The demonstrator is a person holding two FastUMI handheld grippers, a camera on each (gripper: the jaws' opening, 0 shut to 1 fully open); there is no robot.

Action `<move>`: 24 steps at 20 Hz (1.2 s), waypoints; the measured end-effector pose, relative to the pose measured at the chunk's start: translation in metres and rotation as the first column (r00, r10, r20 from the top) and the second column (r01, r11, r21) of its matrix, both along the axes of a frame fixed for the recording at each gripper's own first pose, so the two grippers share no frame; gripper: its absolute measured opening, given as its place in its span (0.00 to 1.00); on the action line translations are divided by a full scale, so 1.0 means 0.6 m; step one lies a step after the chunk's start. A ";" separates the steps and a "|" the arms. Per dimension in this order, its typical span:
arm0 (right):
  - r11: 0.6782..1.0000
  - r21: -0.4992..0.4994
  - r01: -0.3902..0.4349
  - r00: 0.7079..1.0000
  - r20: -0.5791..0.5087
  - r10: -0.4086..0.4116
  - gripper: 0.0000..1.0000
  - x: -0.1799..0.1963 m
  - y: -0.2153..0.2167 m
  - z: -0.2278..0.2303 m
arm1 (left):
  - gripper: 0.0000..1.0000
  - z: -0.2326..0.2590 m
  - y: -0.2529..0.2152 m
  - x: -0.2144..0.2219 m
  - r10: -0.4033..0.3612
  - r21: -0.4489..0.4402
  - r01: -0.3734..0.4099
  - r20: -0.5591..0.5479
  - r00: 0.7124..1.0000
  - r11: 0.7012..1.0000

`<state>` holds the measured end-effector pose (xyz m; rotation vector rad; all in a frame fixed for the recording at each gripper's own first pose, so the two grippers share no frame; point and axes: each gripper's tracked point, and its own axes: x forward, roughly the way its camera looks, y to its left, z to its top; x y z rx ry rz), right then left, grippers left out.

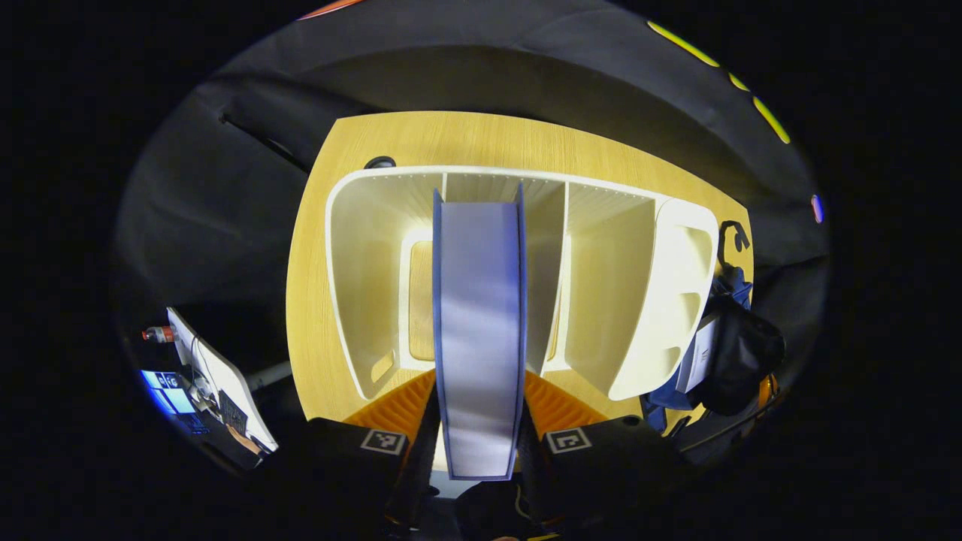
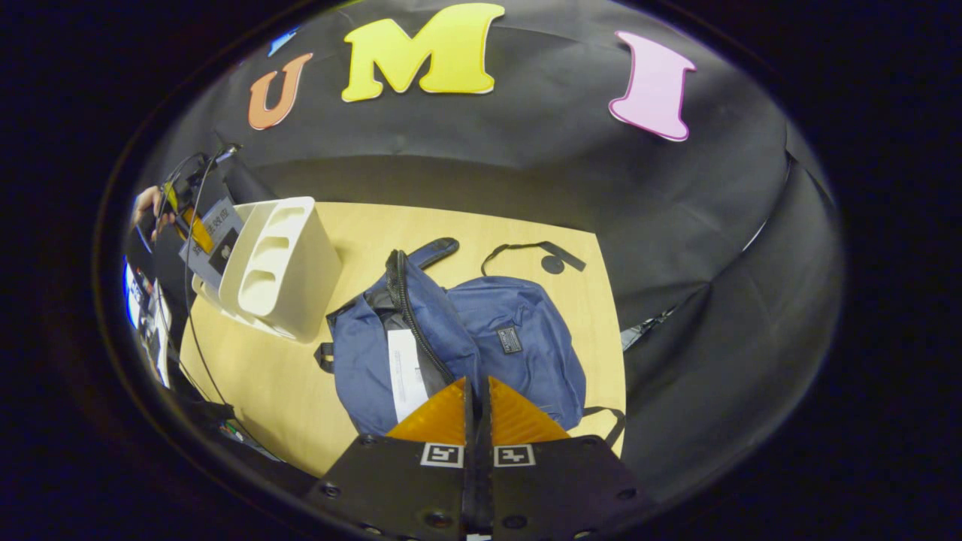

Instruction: Open the schoolbag, grab two books from the bookshelf and put them into the schoolbag.

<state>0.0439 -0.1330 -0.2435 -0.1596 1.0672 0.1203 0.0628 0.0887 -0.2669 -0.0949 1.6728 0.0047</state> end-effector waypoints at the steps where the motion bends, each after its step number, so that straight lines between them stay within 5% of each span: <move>1: 1.000 0.000 -0.002 1.000 0.001 0.002 0.00 0.001 0.001 0.001 | 0.50 0.001 -0.001 0.000 0.007 -0.004 -0.007 -0.001 1.000 1.000; 6: 1.000 0.002 -0.006 1.000 0.005 0.006 0.00 0.004 0.002 -0.002 | 0.49 0.017 0.005 -0.010 0.026 -0.011 -0.026 0.015 1.000 1.000; 10: 1.000 0.007 -0.013 1.000 0.010 0.013 0.00 0.001 0.003 -0.001 | 0.38 0.065 0.007 -0.030 0.055 -0.049 -0.052 0.061 0.997 0.997; 15: 1.000 0.003 -0.031 0.999 0.010 0.031 0.00 -0.005 0.002 -0.005 | 0.42 0.148 0.014 -0.069 0.070 -0.089 -0.059 0.126 0.990 0.994; 21: 0.998 0.000 -0.063 0.998 0.024 0.063 0.00 -0.009 0.006 -0.003 | 0.46 0.271 0.015 -0.098 0.084 -0.152 -0.040 0.290 0.953 0.988; 24: 0.997 0.000 -0.076 0.997 0.023 0.076 0.00 -0.013 0.012 -0.011 | 0.40 0.302 -0.009 -0.116 0.120 -0.217 -0.050 0.324 0.938 0.975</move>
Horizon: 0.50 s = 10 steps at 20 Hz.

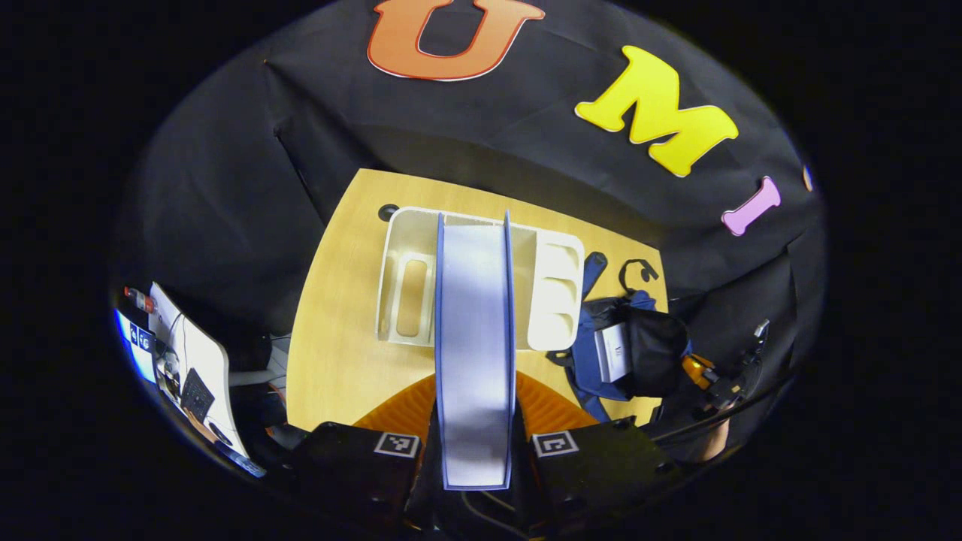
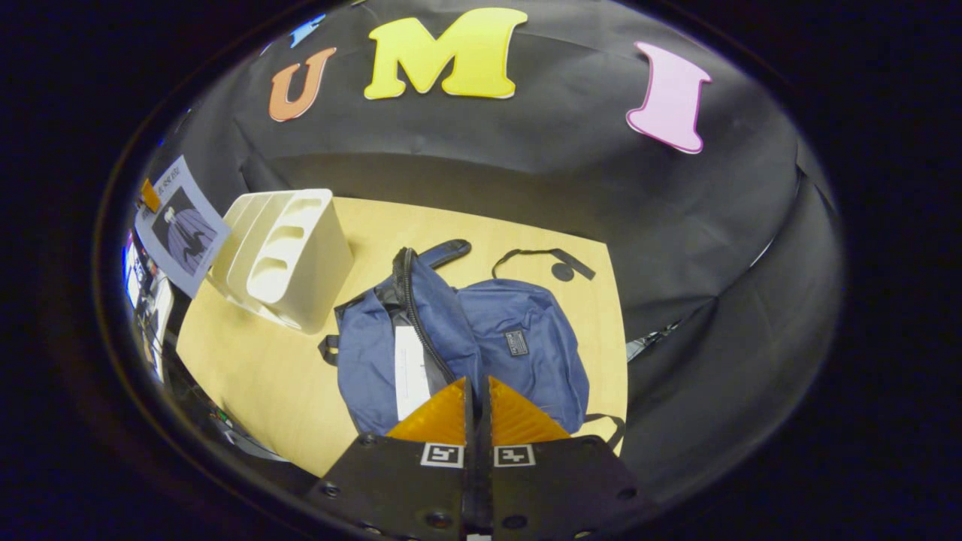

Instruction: Open the schoolbag, grab two books from the bookshelf and put them into the schoolbag.

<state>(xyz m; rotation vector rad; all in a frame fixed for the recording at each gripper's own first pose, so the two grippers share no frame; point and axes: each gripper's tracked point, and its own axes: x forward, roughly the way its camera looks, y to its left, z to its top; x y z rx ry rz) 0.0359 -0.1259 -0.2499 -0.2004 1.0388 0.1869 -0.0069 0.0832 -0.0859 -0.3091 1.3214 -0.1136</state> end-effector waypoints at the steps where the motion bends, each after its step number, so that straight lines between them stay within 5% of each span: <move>1: 1.000 0.001 -0.005 1.000 -0.004 0.005 0.00 -0.003 0.003 -0.003 | 0.46 0.002 -0.011 -0.008 0.004 -0.024 -0.004 -0.004 1.000 1.000; 2: 1.000 0.001 -0.011 1.000 -0.003 0.011 0.00 -0.003 0.006 -0.002 | 0.39 0.004 -0.021 -0.020 0.017 -0.055 -0.018 -0.018 1.000 0.998; 4: 1.000 -0.002 -0.018 1.000 0.001 0.018 0.00 -0.002 0.007 -0.001 | 0.44 0.007 -0.049 -0.034 0.040 -0.131 -0.045 -0.041 0.998 0.990; 5: 1.000 0.000 -0.017 1.000 0.001 0.017 0.00 -0.003 0.007 -0.002 | 0.38 0.011 -0.057 -0.037 0.047 -0.155 -0.052 -0.041 0.998 0.987; 10: 1.000 0.007 -0.008 1.000 0.003 0.008 0.00 -0.006 0.000 0.001 | 0.38 0.025 -0.132 -0.035 0.068 -0.316 -0.064 0.003 0.998 0.947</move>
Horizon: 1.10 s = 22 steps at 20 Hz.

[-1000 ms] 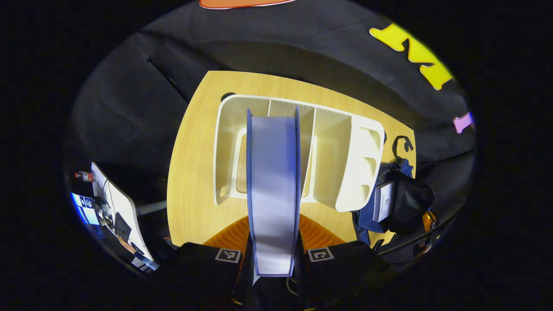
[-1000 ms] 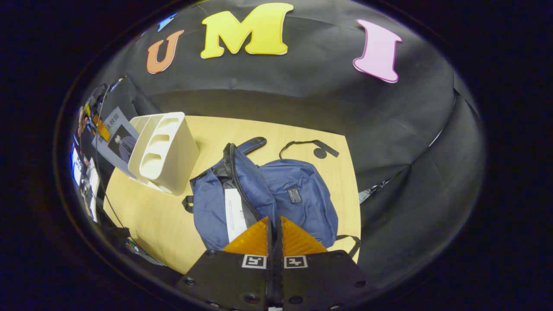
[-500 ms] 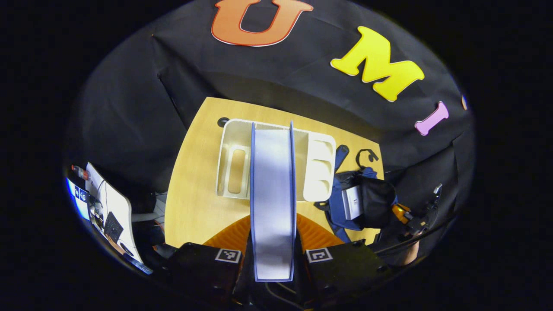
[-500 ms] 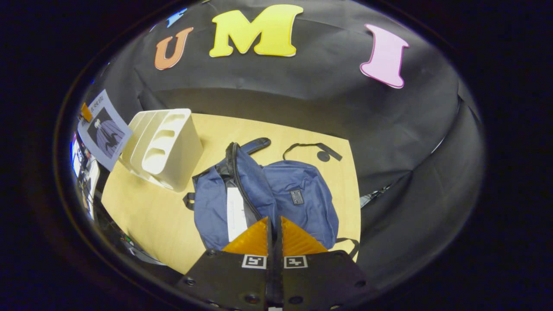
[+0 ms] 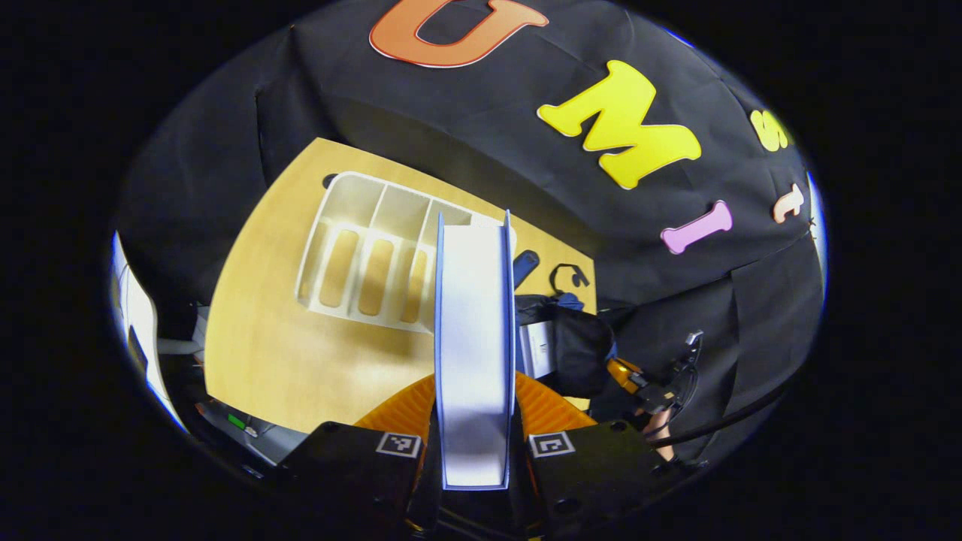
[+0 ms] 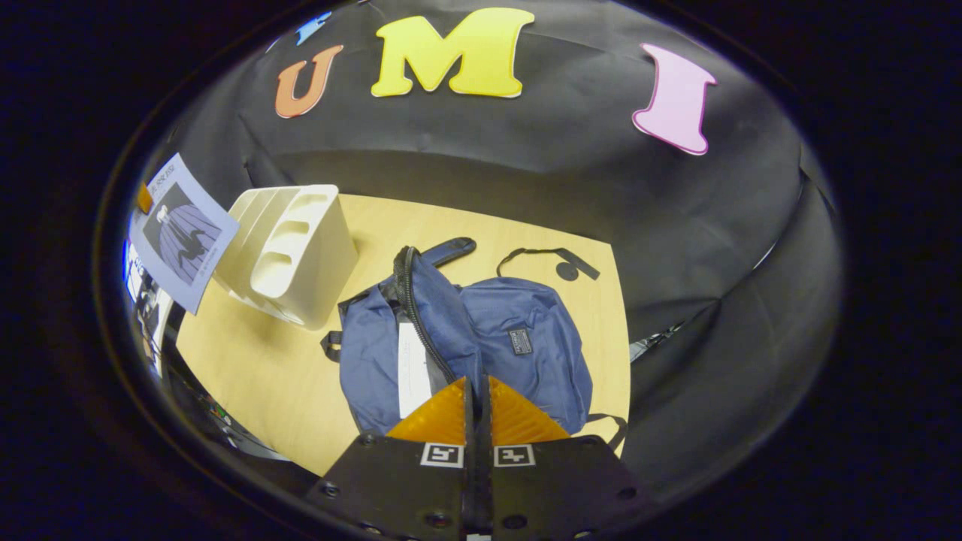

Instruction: Open the schoolbag, grab two books from the bookshelf and put them into the schoolbag.

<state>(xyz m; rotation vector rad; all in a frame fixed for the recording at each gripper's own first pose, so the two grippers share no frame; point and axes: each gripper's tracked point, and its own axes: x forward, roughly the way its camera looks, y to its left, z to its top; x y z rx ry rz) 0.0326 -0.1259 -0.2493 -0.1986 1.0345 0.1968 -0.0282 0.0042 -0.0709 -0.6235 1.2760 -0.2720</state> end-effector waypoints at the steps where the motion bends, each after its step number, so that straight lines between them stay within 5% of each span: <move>1: 1.000 0.001 0.003 1.000 -0.002 -0.003 0.00 0.000 -0.001 -0.001 | 0.38 -0.002 -0.019 -0.002 0.000 -0.037 0.000 0.008 1.000 0.999; 7: 1.000 0.004 0.018 1.000 -0.002 -0.018 0.00 0.001 -0.010 0.001 | 0.38 -0.047 -0.174 -0.011 -0.024 -0.203 0.032 0.039 0.999 0.979; 15: 0.999 0.023 0.038 0.999 0.008 -0.038 0.00 0.004 -0.020 0.014 | 0.38 -0.187 -0.389 -0.035 -0.012 -0.225 0.011 -0.005 1.000 0.974; 22: 0.999 0.016 0.039 0.999 0.010 -0.039 0.00 0.002 -0.036 0.024 | 0.38 -0.266 -0.470 -0.022 -0.011 -0.194 0.015 0.020 1.000 0.981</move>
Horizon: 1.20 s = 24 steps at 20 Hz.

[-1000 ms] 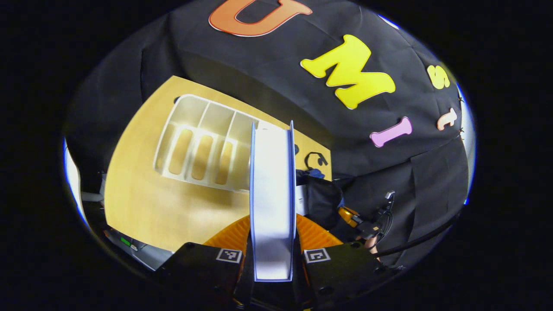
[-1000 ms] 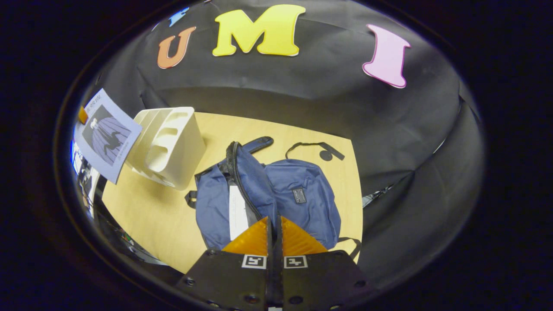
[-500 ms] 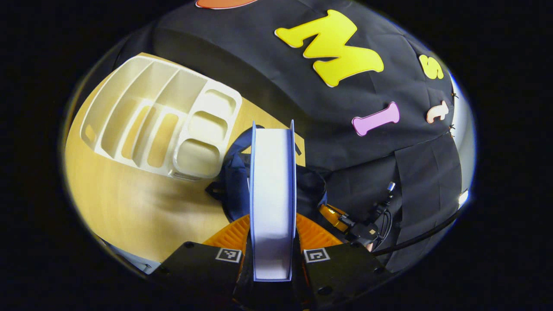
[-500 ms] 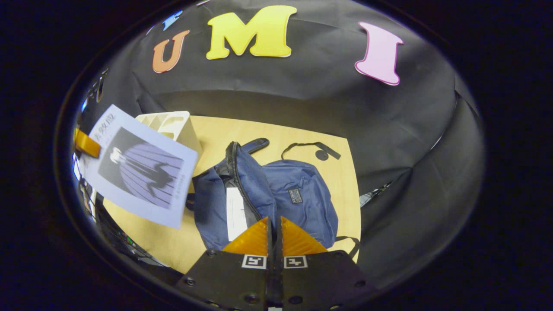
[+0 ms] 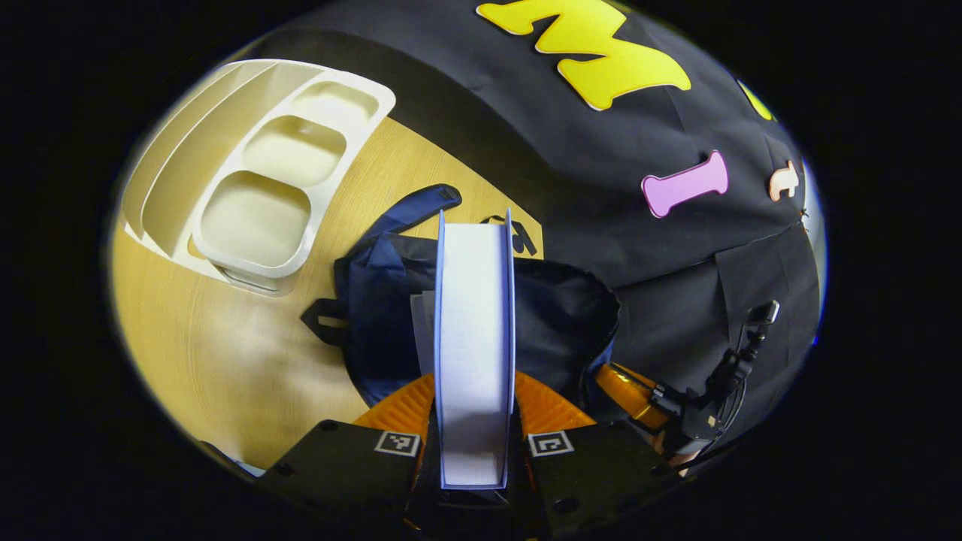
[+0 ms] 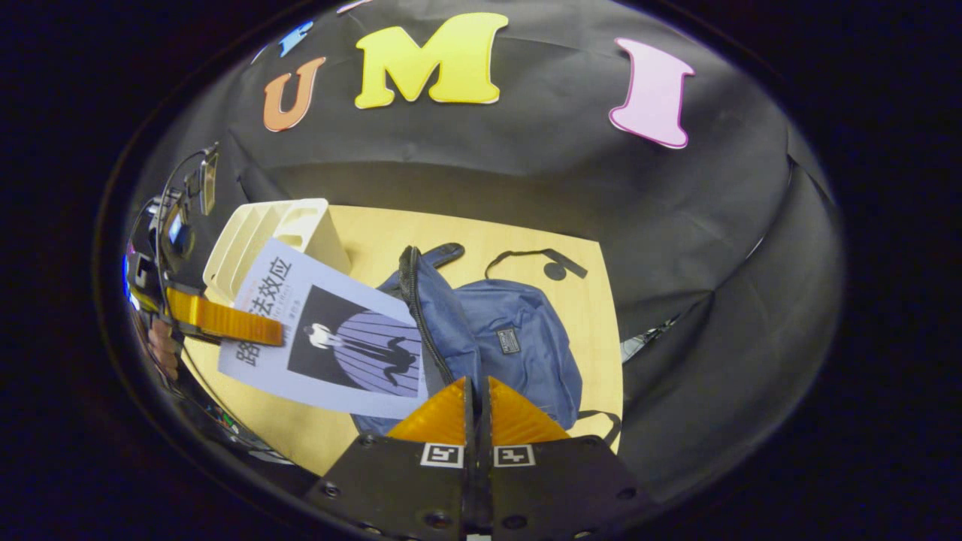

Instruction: Open the schoolbag, grab two books from the bookshelf and put them into the schoolbag.

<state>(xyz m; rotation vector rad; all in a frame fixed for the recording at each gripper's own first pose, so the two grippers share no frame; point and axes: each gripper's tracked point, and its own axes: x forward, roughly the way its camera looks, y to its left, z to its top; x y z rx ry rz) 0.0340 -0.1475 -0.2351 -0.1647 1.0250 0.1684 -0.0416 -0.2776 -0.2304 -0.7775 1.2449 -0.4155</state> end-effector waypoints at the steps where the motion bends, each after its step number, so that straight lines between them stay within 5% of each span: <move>1: 1.000 -0.003 0.003 1.000 0.003 -0.003 0.00 0.002 -0.004 0.002 | 0.38 -0.007 -0.003 -0.001 0.010 -0.007 -0.010 -0.007 1.000 1.000; 20: 0.996 -0.071 -0.044 0.999 0.003 0.044 0.01 0.034 -0.012 -0.002 | 0.38 -0.052 -0.073 0.015 0.062 -0.162 -0.064 -0.018 0.998 0.985; 23: 0.996 -0.063 -0.063 0.998 -0.023 0.062 0.08 0.030 0.000 -0.008 | 0.38 -0.054 -0.078 0.017 0.057 -0.174 -0.059 -0.016 0.998 0.983; 24: 0.997 -0.052 -0.065 0.997 -0.034 0.063 0.20 0.028 0.004 -0.011 | 0.38 -0.056 -0.081 0.018 0.055 -0.177 -0.056 -0.014 0.998 0.983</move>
